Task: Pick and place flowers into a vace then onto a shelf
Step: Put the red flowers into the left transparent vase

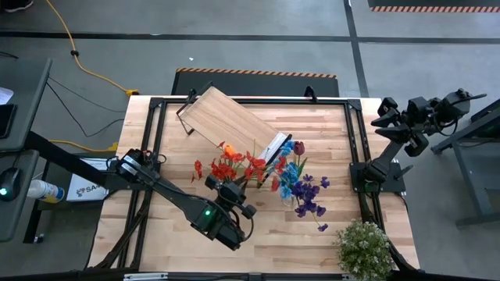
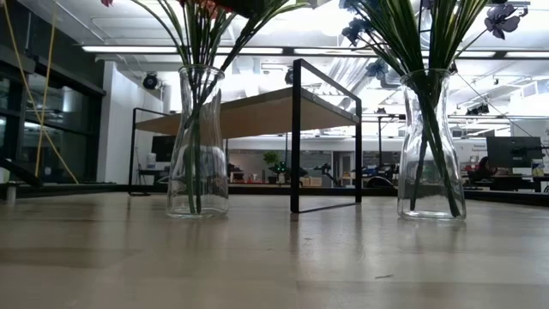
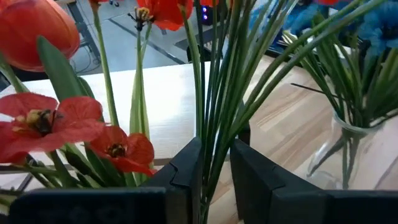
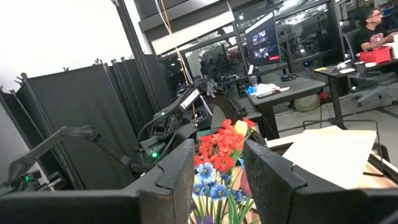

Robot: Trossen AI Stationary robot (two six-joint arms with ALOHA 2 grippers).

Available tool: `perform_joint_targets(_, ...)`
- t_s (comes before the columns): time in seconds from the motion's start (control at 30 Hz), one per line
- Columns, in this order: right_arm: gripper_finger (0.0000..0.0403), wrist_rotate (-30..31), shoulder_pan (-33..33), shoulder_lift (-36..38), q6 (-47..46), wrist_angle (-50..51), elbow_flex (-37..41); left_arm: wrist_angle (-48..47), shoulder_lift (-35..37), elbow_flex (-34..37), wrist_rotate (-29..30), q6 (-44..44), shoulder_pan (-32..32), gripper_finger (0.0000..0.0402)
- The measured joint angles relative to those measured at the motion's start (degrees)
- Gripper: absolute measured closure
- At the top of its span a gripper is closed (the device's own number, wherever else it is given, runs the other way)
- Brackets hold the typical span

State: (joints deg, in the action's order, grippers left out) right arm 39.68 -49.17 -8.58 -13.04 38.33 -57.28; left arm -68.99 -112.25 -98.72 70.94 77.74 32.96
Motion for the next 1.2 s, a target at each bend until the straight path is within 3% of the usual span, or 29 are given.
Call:
perform_joint_targets(0.3,0.0273,-0.4,0.0,0.0,0.0,0.0,0.0,-0.2,0.0,0.0,0.0,0.3,-0.8,0.0287)
perform_joint_targets(0.67,0.0273,-0.4,0.0,0.0,0.0,0.0,0.0,-5.4,-0.1,-3.3,-2.4,0.2,-0.7,0.0336)
perform_joint_targets(0.93,0.0274,-0.4,0.0,0.0,0.2,0.0,0.0,-6.1,0.0,-3.8,-7.2,0.1,-0.7,0.0339)
perform_joint_targets(1.2,0.0274,-0.4,0.0,0.0,0.2,0.0,0.0,-6.2,0.0,-3.8,-7.4,0.6,-0.7,0.0339)
